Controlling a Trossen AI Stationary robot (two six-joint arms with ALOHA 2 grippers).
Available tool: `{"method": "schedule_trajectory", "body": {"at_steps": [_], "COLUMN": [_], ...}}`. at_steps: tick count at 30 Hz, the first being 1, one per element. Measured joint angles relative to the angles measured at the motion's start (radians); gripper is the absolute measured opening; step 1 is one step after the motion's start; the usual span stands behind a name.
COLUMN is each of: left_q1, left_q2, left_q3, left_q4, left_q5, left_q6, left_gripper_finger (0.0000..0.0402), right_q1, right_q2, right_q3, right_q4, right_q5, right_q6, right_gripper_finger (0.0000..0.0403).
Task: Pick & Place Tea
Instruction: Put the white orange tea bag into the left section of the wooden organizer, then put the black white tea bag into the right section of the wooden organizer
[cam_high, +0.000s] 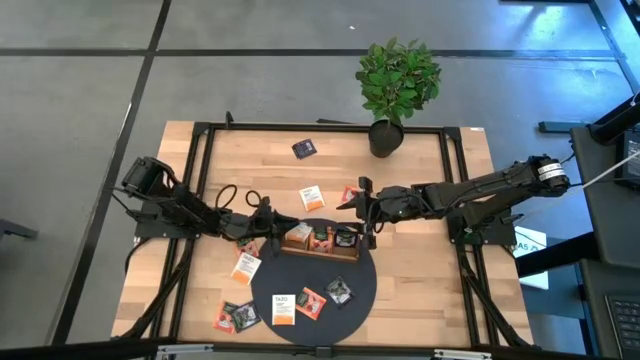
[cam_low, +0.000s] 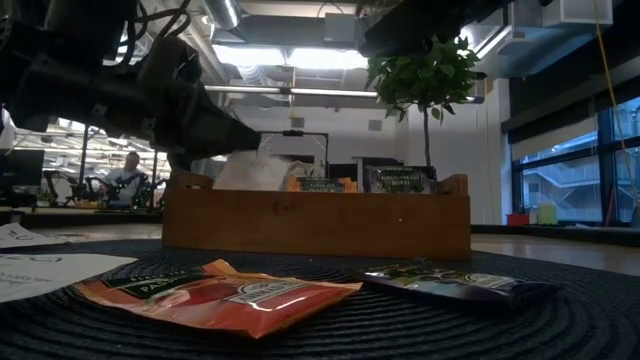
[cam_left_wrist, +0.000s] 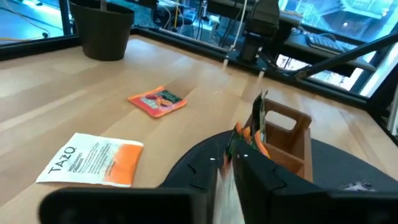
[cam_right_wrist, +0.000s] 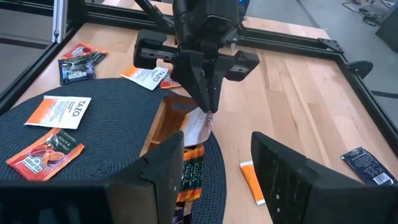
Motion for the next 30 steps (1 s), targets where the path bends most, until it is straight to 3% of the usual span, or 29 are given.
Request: {"method": "schedule_trajectory", "body": {"at_steps": [9,17,21,25,30], "left_q1": [0.000,0.033,0.093,0.213,0.395], "left_q2": [0.000,-0.064,-0.135,-0.227,-0.316], "left_q3": [0.000,0.000,0.000,0.003,0.112], "left_q4": [0.160,0.168,0.073,-0.092,-0.472], "left_q5": [0.000,0.006,0.022,0.131,0.288], "left_q6": [0.144,0.207,0.158,0.104,0.088], "left_gripper_finger": [0.0109,0.0117,0.0114,0.0114,0.0114], "right_q1": [0.000,0.000,0.000,0.000,0.000], "right_q2": [0.000,-0.001,-0.001,-0.001,-0.001], "right_q3": [0.000,0.000,0.000,0.000,0.000], "right_q4": [-0.006,-0.052,-0.057,-0.056,-0.055], "right_q5": [0.000,-0.001,-0.001,-0.001,-0.001], "right_q6": [0.000,0.003,0.003,0.003,0.001], "right_gripper_finger": [0.0188,0.0188,0.0188,0.0188,0.0188]}}
